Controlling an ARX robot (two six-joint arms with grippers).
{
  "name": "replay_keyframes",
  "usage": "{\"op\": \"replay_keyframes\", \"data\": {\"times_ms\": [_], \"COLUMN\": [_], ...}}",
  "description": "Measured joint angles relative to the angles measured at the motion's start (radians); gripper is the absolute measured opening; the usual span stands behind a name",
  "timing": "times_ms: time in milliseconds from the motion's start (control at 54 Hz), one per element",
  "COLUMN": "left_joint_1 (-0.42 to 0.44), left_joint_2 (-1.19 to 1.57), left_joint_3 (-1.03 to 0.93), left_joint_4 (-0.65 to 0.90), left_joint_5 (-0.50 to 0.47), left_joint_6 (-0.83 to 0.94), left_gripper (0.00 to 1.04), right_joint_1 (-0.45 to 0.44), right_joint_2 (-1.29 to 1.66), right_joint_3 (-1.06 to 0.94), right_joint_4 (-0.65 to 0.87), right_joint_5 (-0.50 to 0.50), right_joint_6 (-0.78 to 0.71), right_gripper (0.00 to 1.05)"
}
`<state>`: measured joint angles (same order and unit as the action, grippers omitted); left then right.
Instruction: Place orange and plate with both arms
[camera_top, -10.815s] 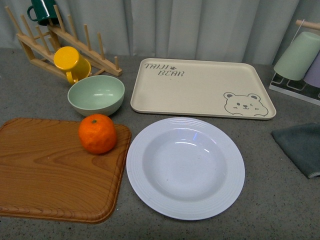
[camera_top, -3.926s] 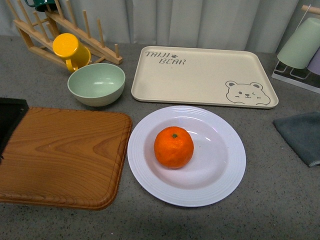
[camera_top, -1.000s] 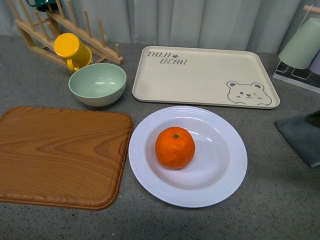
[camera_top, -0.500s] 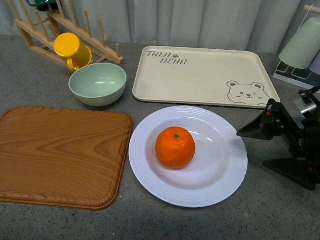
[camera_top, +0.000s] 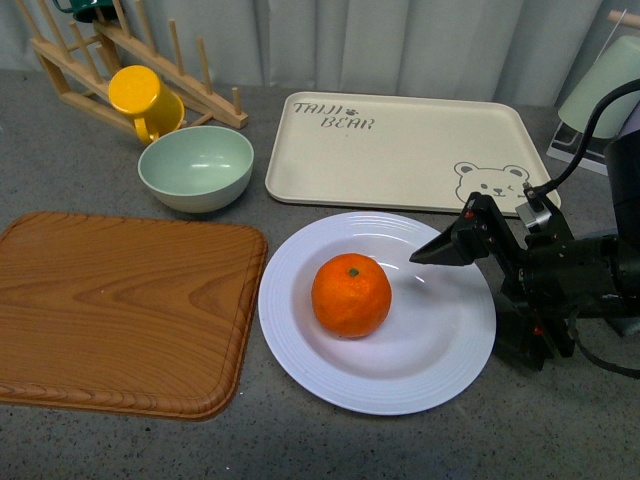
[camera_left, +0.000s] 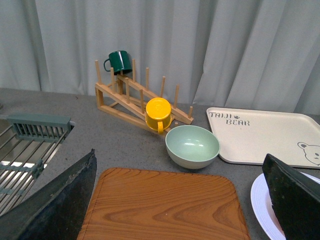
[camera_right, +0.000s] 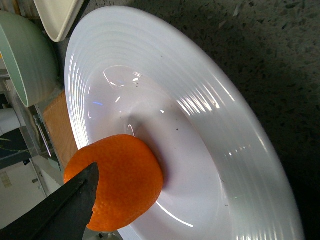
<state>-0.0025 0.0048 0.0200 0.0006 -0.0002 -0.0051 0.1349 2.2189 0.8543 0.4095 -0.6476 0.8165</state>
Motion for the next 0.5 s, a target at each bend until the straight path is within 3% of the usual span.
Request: {"op": "replay_keyframes", "data": {"times_ms": [389, 500], "left_joint_1": [0.000, 0.000], "left_joint_2": [0.000, 0.000], "left_joint_3": [0.000, 0.000], "left_joint_4": [0.000, 0.000], "left_joint_5": [0.000, 0.000], "left_joint_6": [0.000, 0.000], "left_gripper": [0.98, 0.98], "right_joint_1": [0.003, 0.003], "right_joint_2": [0.016, 0.013], "right_joint_3": [-0.009, -0.020], "right_joint_4": [-0.018, -0.012], "right_joint_5": [0.034, -0.001], "right_joint_6": [-0.007, -0.021], "right_gripper": [0.26, 0.10]}}
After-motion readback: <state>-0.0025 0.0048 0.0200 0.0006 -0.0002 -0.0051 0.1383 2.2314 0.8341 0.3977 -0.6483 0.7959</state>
